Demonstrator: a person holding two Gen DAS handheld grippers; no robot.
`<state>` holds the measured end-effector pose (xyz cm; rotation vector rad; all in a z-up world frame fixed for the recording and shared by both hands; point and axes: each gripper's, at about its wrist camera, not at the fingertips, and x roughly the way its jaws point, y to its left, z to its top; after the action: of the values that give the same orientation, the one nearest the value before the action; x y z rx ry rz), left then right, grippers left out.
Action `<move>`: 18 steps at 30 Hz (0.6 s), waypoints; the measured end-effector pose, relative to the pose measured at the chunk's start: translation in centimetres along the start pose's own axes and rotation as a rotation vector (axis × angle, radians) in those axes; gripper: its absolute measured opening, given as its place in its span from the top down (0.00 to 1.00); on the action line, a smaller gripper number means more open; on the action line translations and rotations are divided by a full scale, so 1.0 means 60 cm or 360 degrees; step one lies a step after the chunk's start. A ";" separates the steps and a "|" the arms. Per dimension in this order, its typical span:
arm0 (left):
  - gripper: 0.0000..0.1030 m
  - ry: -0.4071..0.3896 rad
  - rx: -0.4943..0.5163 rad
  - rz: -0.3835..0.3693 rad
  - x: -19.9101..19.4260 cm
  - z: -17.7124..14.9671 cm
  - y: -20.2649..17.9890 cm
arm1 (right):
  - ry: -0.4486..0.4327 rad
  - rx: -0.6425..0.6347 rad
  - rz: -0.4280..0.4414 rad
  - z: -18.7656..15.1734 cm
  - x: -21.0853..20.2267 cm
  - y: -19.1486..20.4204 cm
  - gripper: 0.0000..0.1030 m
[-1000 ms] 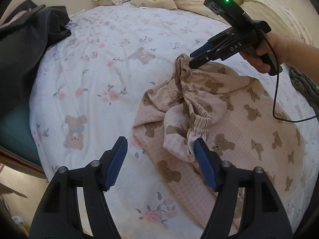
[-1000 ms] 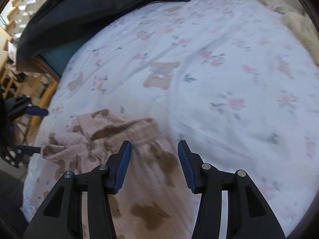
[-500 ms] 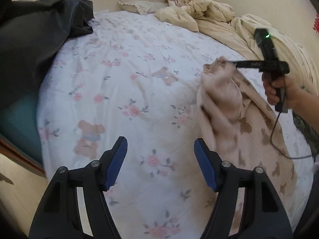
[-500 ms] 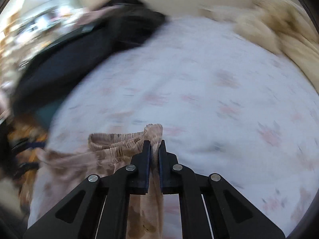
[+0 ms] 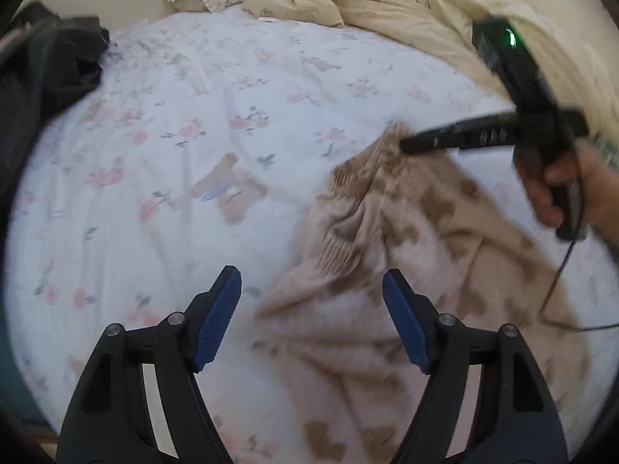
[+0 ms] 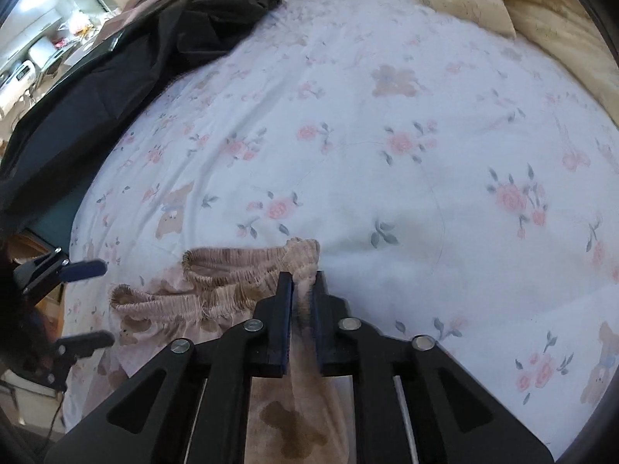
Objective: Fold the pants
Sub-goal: 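Grasp the waistband with the right gripper while the left gripper releases and withdraws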
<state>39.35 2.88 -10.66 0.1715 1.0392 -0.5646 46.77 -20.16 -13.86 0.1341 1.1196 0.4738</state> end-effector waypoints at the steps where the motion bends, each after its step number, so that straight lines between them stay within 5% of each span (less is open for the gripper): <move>1: 0.30 -0.0022 -0.0007 -0.0016 -0.006 0.003 0.001 | 0.0002 0.0005 -0.0019 -0.001 -0.004 -0.001 0.78; 4: 0.30 -0.0099 -0.0004 -0.0023 -0.027 -0.004 0.006 | -0.0105 -0.0047 0.0095 -0.002 -0.046 0.011 0.70; 6: 0.29 -0.0123 -0.0027 0.0018 -0.033 -0.013 0.017 | -0.0141 -0.0064 0.0145 0.003 -0.066 0.027 0.49; 11: 0.29 -0.0215 -0.0170 0.0129 -0.057 -0.037 0.061 | -0.0080 -0.0262 0.0218 0.006 -0.067 0.124 0.49; 18: 0.29 -0.0308 -0.0293 0.0167 -0.111 -0.070 0.094 | 0.0043 -0.0893 0.0022 -0.036 0.010 0.259 0.50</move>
<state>36.53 11.74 -7.84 0.0083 0.8831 -0.3801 40.44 -6.31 -10.09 -0.3557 0.9752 0.7857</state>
